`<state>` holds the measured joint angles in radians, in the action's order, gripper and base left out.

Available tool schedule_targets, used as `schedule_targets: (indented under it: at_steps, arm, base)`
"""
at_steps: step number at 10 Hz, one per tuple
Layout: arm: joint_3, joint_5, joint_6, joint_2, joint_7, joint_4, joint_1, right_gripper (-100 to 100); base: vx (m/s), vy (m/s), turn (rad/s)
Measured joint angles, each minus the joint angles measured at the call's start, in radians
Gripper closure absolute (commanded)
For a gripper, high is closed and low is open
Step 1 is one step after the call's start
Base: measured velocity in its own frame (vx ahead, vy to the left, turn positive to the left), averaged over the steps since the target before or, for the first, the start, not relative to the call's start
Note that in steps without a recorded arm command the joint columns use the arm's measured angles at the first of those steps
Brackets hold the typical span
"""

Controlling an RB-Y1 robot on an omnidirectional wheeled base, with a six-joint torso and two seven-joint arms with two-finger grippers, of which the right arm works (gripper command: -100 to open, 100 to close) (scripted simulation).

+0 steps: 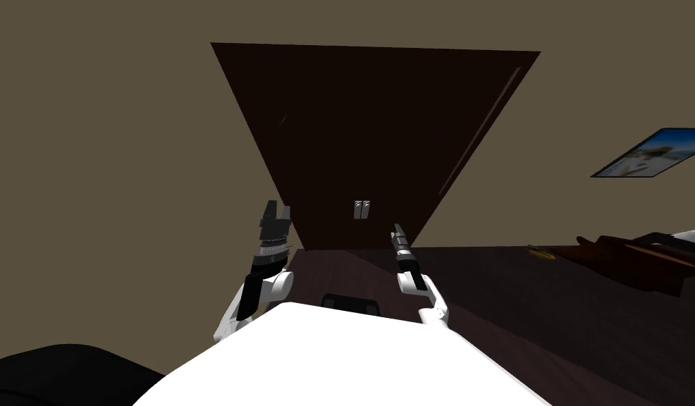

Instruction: Pull the door open

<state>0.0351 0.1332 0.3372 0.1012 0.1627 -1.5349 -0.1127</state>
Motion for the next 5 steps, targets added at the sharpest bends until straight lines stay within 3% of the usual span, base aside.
schedule_targets:
  at_steps: [5]
  arm:
    - [0.011,0.029,-0.008,0.001,0.047,0.106,0.054,-100]
  base:
    - [0.112,0.032,0.065]
